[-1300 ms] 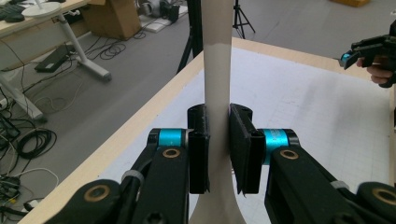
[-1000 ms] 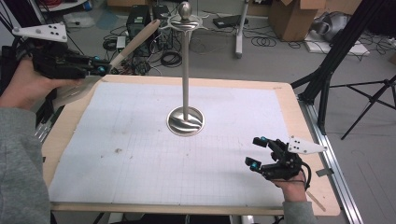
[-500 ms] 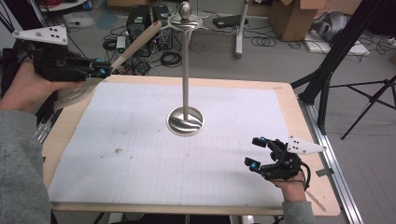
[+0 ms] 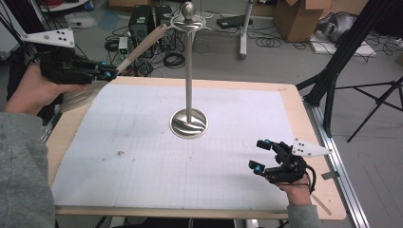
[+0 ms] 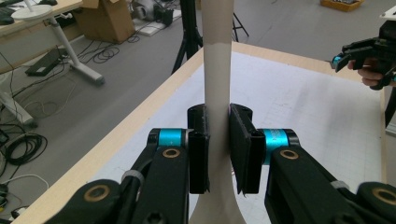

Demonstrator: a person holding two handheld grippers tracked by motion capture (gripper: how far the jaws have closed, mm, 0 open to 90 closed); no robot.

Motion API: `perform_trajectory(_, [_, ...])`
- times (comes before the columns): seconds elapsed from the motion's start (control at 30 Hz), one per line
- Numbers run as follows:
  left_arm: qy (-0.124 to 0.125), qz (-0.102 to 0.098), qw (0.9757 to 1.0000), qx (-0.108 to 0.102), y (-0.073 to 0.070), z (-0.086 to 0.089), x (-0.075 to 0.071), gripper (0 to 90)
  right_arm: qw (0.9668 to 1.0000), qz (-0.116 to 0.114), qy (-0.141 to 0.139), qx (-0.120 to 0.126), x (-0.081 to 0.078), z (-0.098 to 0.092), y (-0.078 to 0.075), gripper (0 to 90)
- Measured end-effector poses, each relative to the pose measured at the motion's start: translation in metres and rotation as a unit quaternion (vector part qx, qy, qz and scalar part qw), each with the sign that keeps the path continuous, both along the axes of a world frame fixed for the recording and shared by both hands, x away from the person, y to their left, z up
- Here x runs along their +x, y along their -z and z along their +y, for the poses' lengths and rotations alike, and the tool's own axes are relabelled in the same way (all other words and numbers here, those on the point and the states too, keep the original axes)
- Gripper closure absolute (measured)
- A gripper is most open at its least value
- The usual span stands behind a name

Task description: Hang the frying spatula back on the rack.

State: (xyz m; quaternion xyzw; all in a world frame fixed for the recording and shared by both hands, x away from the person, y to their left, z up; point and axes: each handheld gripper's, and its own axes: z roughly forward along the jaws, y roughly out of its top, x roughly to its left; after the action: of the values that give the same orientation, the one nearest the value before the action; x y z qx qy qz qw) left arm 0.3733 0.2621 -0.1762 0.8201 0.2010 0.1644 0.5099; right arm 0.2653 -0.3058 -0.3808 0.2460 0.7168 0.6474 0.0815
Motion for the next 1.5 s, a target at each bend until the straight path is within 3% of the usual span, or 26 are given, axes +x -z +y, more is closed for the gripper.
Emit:
perform_trajectory(0.5, [-0.006,0.014,0.9997,0.020,0.009,-0.017,0.009,77.7,1.0000,-0.004,-0.001,0.002,0.000,-0.001,0.000,14.3])
perform_trajectory(0.8, [-0.012,0.026,0.9995,0.015,0.018,-0.027,0.016,77.7,1.0000,0.000,-0.001,0.002,0.000,-0.001,0.000,14.3])
perform_trajectory(1.5, [-0.024,0.031,0.9989,0.027,0.035,-0.055,0.030,77.7,1.0000,-0.002,-0.001,0.002,0.000,-0.001,0.000,14.3])
